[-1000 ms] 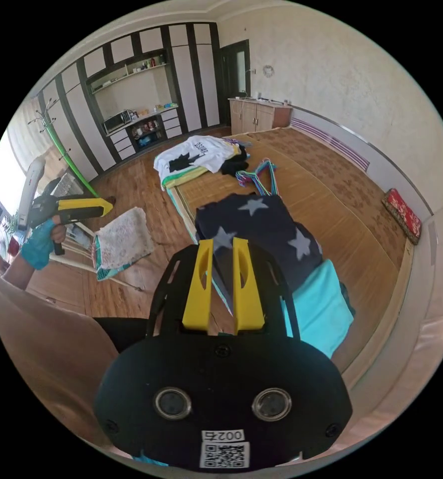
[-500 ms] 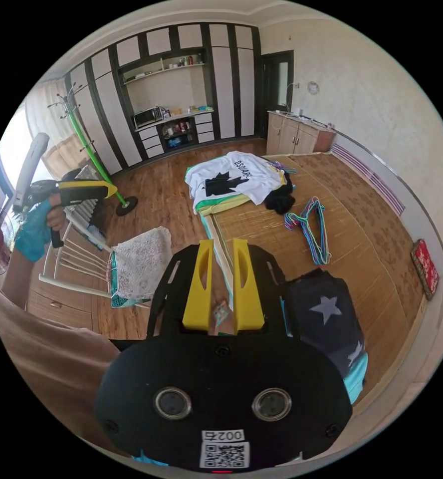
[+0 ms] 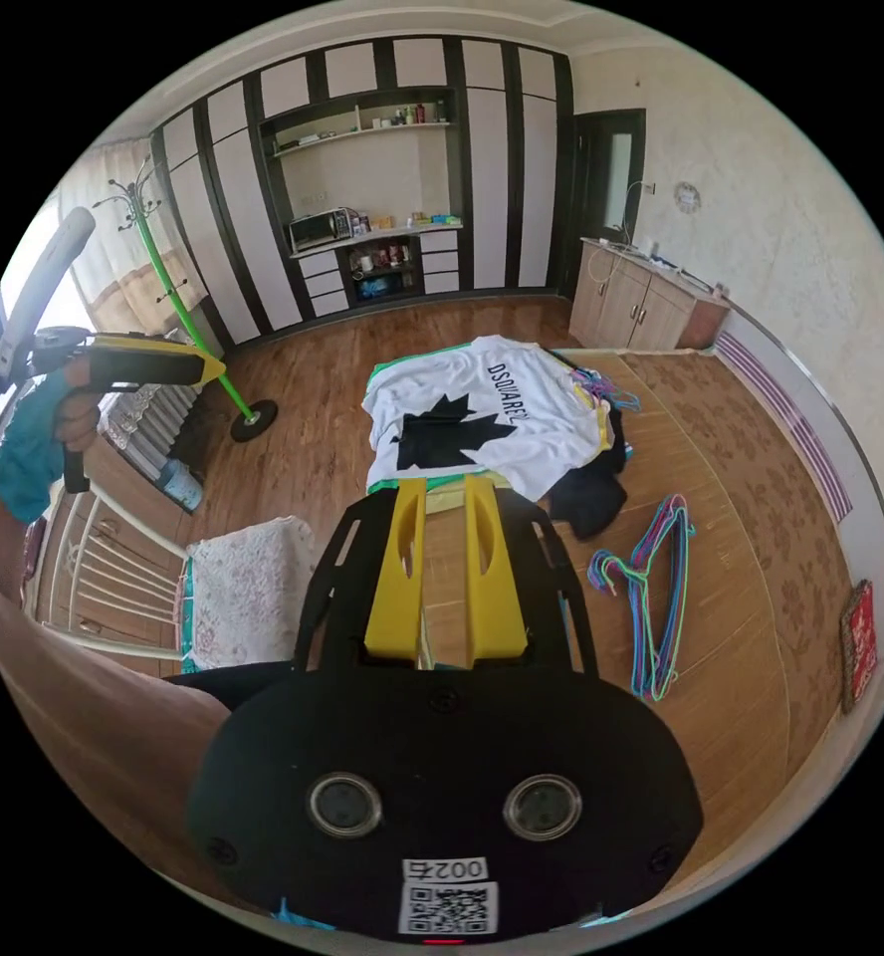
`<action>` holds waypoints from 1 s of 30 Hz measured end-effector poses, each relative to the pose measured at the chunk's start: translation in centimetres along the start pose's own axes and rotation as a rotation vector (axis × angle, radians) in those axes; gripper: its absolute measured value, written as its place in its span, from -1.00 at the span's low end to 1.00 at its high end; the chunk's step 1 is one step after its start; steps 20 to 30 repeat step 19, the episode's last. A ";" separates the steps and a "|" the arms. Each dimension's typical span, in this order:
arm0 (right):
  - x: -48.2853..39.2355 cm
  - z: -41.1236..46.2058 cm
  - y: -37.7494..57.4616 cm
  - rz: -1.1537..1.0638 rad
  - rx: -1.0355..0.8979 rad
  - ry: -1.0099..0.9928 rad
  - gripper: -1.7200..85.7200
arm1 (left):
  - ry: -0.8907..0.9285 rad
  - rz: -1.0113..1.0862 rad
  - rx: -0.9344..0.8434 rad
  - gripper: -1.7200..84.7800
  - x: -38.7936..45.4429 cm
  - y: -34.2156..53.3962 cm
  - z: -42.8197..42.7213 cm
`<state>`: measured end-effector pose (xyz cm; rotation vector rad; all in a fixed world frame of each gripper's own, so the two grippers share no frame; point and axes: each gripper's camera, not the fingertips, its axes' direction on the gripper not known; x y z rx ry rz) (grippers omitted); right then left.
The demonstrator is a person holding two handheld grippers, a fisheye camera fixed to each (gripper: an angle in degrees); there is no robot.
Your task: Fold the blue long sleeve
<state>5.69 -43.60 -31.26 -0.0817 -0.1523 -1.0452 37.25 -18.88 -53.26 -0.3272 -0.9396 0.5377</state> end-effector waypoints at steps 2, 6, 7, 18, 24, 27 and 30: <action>0.3 1.3 -3.5 0.002 0.003 0.002 -0.80 | -0.009 0.016 0.003 -0.98 -0.3 -2.1 1.8; 0.6 3.6 -7.3 0.009 -0.016 0.009 -0.80 | -0.015 0.064 0.014 -0.98 -0.6 -6.5 6.5; 0.7 4.4 -8.3 0.018 -0.024 0.019 -0.80 | -0.014 0.072 0.017 -0.98 -0.6 -7.1 7.2; 1.9 11.6 -16.8 0.155 -0.062 0.211 -0.80 | 0.079 0.307 0.128 -0.98 -1.5 -18.0 24.9; 2.1 12.9 -17.8 0.181 -0.066 0.239 -0.79 | 0.097 0.327 0.130 -0.98 -1.6 -18.5 26.0; 2.1 12.9 -17.8 0.181 -0.066 0.239 -0.79 | 0.097 0.327 0.130 -0.98 -1.6 -18.5 26.0; 2.1 12.9 -17.8 0.181 -0.066 0.239 -0.79 | 0.097 0.327 0.130 -0.98 -1.6 -18.5 26.0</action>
